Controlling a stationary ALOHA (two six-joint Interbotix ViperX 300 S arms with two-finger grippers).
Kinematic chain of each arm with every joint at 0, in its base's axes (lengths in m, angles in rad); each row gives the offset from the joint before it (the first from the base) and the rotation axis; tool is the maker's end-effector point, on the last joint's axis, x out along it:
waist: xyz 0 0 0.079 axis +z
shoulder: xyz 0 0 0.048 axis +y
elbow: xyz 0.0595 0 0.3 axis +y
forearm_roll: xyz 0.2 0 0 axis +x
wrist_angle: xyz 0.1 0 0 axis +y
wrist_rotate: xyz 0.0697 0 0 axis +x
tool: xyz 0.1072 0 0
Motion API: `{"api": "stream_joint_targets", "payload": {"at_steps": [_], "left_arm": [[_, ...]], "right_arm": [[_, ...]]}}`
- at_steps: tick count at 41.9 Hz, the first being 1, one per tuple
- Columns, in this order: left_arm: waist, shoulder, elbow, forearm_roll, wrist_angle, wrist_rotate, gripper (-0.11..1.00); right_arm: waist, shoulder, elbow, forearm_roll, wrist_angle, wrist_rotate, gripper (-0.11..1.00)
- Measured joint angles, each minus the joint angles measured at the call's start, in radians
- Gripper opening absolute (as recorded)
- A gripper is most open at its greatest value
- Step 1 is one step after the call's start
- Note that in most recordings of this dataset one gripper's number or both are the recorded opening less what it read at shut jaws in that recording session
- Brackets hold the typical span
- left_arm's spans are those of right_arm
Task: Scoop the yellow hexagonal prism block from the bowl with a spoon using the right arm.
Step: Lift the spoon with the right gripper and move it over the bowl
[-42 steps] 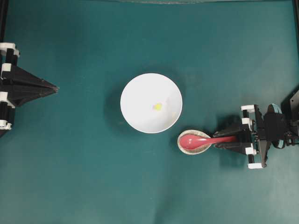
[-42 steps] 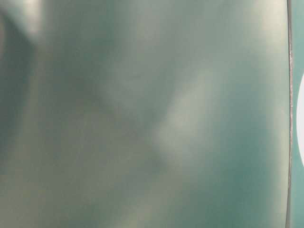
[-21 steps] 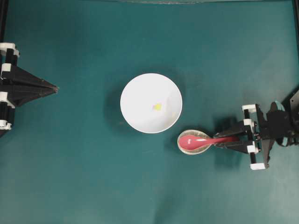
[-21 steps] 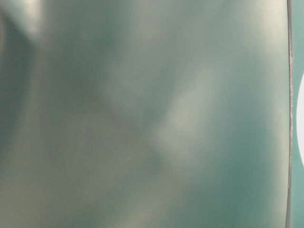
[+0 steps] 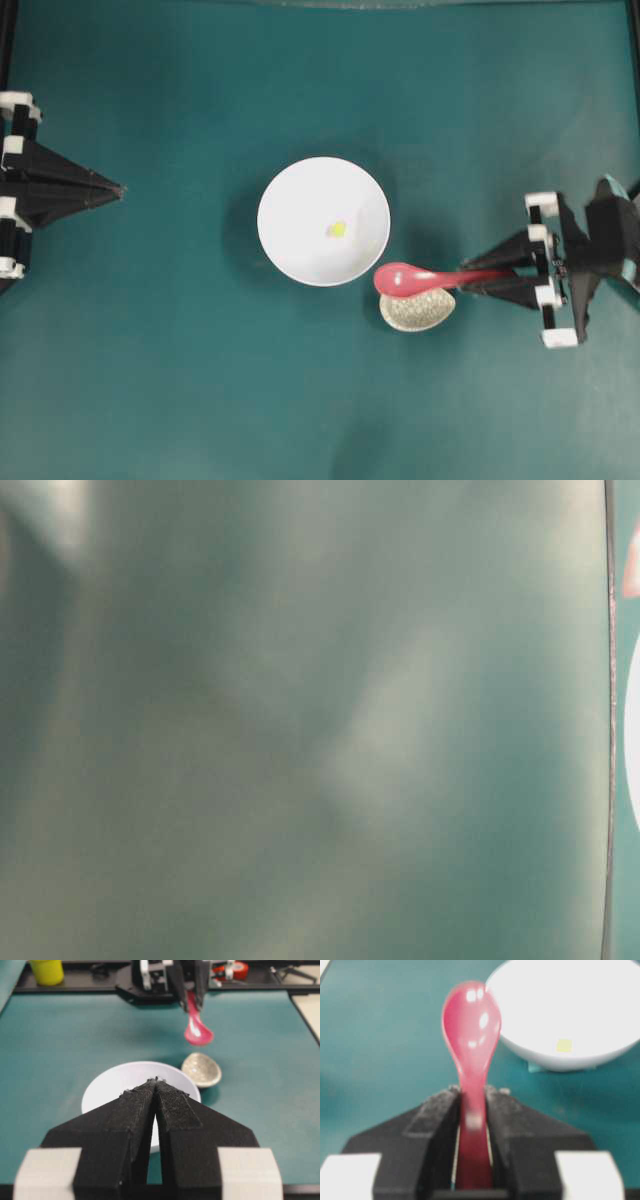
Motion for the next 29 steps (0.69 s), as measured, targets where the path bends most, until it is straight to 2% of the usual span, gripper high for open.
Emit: {"api": "stream_joint_targets", "payload": {"at_steps": [5,10,18,29], "left_arm": [[0.0,0.002,0.0,0.0,-0.002,0.0,0.0],[0.0,0.003,0.0,0.0,-0.002,0.0,0.0],[0.002,0.008,0.0,0.0,-0.002,0.0,0.0],[0.0,0.025,0.0,0.0,-0.015,0.002,0.0]], "right_arm": [[-0.107,-0.109,-0.086,0.0,0.267,-0.071,0.23],[-0.218,-0.158,-0.187,-0.002,0.532,-0.106,0.23],[-0.364,-0.132,-0.348,-0.014,0.868,-0.11,0.23],[-0.482,-0.015,-0.578,-0.071,1.244,-0.104,0.23]]}}
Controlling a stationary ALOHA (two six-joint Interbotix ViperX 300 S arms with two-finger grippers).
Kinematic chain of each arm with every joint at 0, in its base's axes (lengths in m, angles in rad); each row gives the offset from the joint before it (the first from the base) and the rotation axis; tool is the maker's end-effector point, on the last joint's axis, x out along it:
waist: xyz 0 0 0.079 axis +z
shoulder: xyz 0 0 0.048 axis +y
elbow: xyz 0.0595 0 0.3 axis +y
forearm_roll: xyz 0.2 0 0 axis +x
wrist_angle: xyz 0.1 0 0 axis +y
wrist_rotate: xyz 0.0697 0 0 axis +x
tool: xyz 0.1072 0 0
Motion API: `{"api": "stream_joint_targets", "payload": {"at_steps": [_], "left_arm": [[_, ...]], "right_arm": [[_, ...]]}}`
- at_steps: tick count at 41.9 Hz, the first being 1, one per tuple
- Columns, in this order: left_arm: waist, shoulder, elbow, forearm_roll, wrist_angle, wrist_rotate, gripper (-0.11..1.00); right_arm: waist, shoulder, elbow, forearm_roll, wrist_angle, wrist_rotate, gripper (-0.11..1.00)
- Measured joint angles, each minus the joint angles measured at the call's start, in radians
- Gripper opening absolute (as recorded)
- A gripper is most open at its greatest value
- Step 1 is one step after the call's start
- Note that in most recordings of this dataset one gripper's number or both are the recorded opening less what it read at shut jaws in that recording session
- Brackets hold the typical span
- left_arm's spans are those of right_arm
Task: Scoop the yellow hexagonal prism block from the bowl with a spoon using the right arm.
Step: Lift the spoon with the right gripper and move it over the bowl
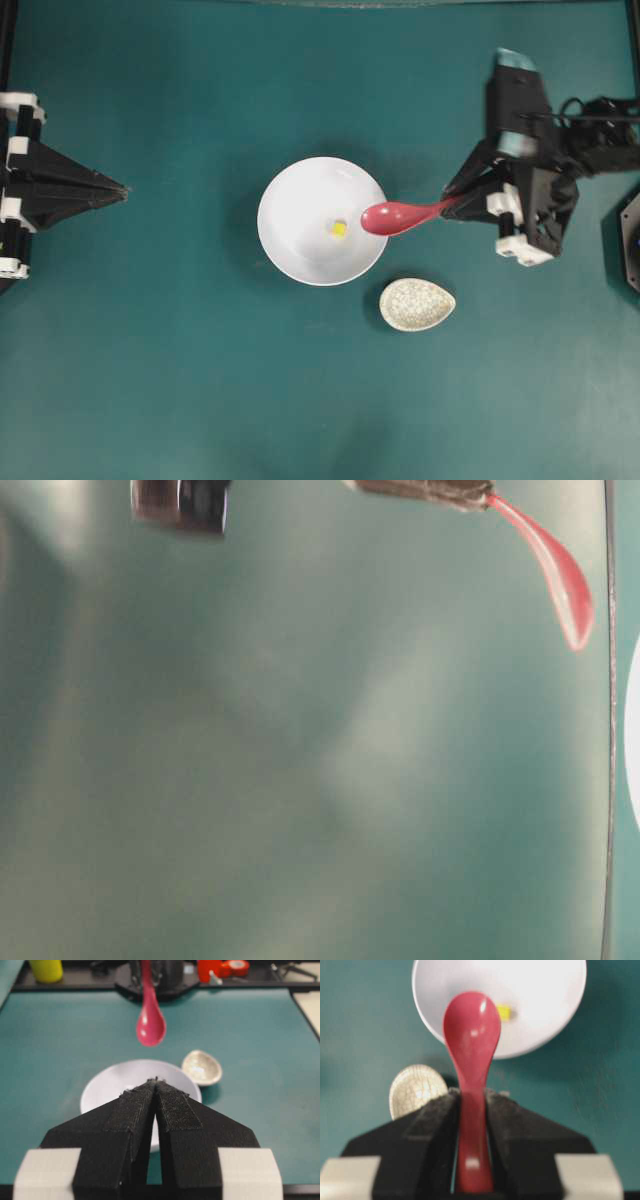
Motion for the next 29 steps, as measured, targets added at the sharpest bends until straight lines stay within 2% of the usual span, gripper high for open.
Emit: {"api": "stream_joint_targets", "payload": {"at_steps": [13,20,29], "left_arm": [[0.0,0.009,0.0,0.0,-0.006,0.0,0.0],[0.0,0.009,0.0,0.0,-0.008,0.0,0.0],[0.0,0.011,0.0,0.0,-0.008,0.0,0.0]], "right_arm": [[-0.025,0.212,-0.255,-0.094,0.301,0.002,0.23],[-0.025,0.327,-0.387,-0.103,0.453,0.012,0.23],[-0.025,0.411,-0.497,-0.107,0.571,0.032,0.23]]}}
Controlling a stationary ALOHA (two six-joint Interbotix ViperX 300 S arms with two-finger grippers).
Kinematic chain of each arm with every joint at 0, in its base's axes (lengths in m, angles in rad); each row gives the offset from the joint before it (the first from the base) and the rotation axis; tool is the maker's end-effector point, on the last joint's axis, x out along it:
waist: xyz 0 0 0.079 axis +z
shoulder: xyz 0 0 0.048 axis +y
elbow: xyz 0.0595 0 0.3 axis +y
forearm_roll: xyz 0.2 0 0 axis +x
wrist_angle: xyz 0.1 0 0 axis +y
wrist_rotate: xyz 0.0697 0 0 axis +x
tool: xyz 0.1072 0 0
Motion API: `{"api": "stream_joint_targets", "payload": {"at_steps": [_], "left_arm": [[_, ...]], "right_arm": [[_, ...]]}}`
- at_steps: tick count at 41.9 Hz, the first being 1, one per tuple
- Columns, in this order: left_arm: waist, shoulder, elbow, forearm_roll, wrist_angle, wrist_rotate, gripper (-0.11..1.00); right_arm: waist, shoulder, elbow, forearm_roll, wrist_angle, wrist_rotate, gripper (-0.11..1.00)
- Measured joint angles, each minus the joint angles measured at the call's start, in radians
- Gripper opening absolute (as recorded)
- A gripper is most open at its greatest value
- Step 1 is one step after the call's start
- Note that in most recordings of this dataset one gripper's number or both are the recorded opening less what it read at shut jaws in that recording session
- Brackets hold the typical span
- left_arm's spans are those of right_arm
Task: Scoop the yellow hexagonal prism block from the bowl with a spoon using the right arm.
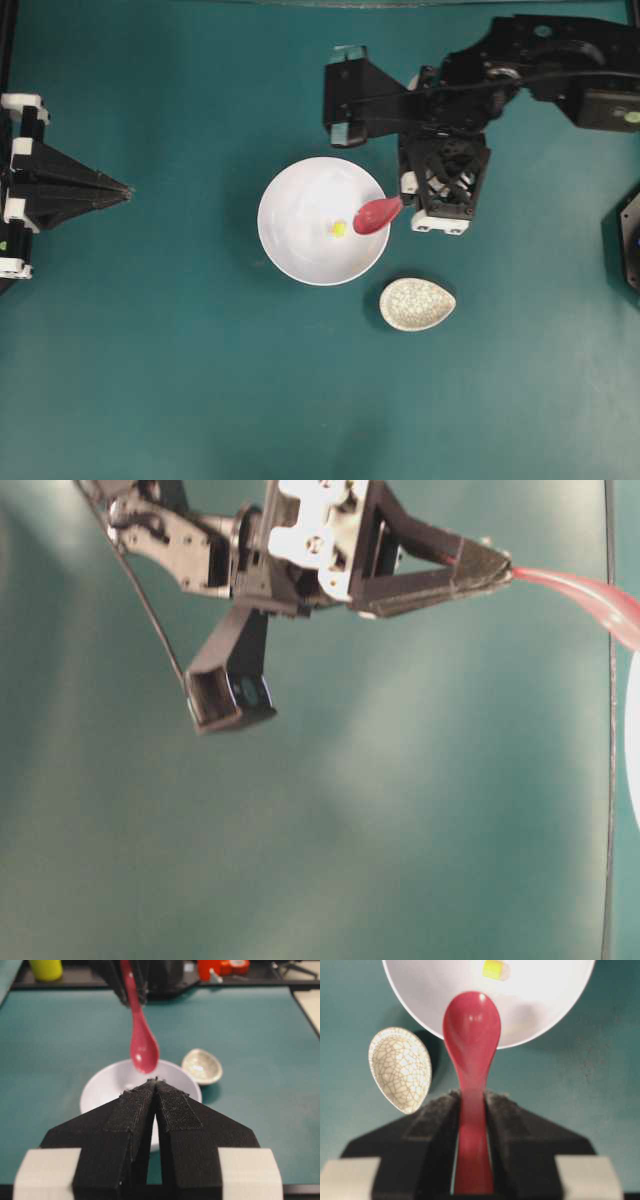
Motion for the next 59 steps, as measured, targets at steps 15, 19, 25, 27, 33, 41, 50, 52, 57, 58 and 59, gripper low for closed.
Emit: {"api": "stream_joint_targets", "payload": {"at_steps": [15,19,25,27,33,41,50,52,57,58,59], "left_arm": [[0.0,-0.002,0.0,0.0,0.0,0.0,0.0],[0.002,0.0,0.0,0.0,0.002,0.0,0.0],[0.0,0.0,0.0,0.0,0.0,-0.002,0.0],[0.0,0.0,0.0,0.0,0.0,0.0,0.0],[0.0,0.0,0.0,0.0,0.0,0.0,0.0],[0.002,0.0,0.0,0.0,0.0,0.0,0.0],[0.0,0.0,0.0,0.0,0.002,0.0,0.0],[0.0,0.0,0.0,0.0,0.002,0.0,0.0],[0.0,0.0,0.0,0.0,0.0,0.0,0.0],[0.0,0.0,0.0,0.0,0.002,0.0,0.0],[0.0,-0.002,0.0,0.0,0.0,0.0,0.0]], "right_arm": [[0.0,0.091,-0.06,-0.002,0.058,0.011,0.23],[0.0,0.104,-0.06,-0.002,0.054,0.009,0.23],[0.0,0.123,-0.06,-0.003,0.029,0.003,0.23],[0.0,0.127,-0.06,-0.003,0.015,0.0,0.23],[0.0,0.149,-0.058,-0.003,-0.015,-0.005,0.23],[0.0,0.163,-0.058,-0.005,-0.018,-0.008,0.23],[0.0,0.163,-0.054,-0.005,-0.012,-0.005,0.23],[0.0,0.163,-0.054,-0.003,-0.003,-0.002,0.23],[0.0,0.161,-0.054,-0.003,0.029,0.005,0.23],[0.0,0.163,-0.054,-0.003,0.035,0.006,0.23],[0.0,0.161,-0.054,-0.005,0.041,0.006,0.23]]}}
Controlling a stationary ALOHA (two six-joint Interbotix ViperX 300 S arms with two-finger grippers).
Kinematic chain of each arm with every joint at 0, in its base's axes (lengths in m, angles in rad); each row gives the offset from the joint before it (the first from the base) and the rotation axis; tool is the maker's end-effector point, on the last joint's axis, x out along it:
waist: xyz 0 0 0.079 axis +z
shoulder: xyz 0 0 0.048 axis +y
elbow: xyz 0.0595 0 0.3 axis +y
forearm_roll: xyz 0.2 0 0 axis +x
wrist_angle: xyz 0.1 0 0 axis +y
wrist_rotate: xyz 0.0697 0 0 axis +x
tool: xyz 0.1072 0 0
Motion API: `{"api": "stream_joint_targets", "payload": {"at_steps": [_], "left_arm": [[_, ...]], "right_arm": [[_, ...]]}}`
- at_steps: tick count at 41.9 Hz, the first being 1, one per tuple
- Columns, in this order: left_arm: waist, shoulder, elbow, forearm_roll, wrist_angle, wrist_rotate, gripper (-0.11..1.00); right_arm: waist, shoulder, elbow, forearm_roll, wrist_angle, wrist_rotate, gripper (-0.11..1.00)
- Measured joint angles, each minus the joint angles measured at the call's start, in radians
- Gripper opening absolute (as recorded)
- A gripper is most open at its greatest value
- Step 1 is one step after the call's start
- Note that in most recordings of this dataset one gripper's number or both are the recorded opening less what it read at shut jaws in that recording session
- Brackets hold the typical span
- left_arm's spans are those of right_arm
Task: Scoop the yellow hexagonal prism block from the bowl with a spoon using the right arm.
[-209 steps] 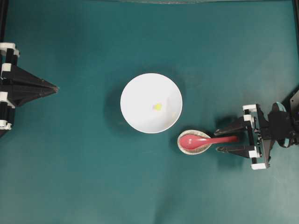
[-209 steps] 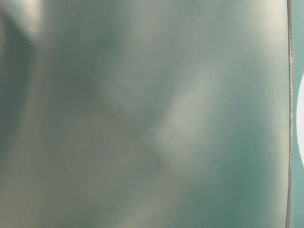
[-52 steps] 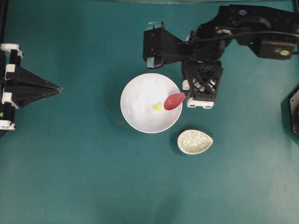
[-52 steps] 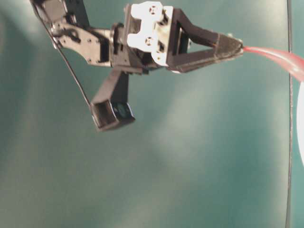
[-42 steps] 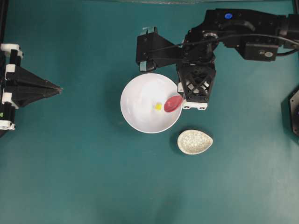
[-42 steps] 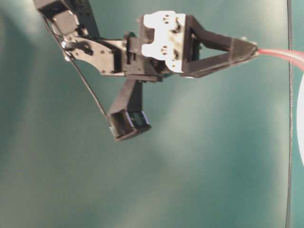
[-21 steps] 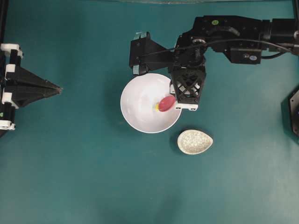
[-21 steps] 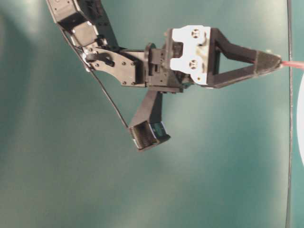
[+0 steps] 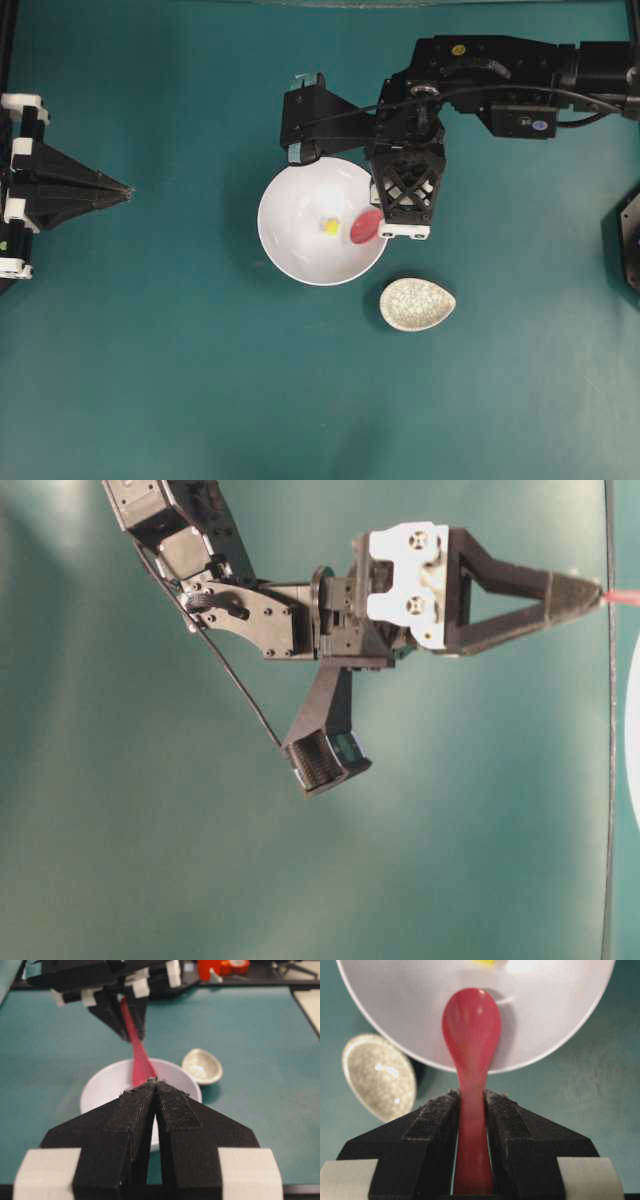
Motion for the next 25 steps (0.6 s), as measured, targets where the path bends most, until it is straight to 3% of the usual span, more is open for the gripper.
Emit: {"api": "stream_joint_targets", "payload": {"at_steps": [25], "left_arm": [[0.0,0.002,0.0,0.0,0.002,0.0,0.0]], "right_arm": [[0.0,0.017,0.0,0.0,-0.04,0.002,0.23]]}}
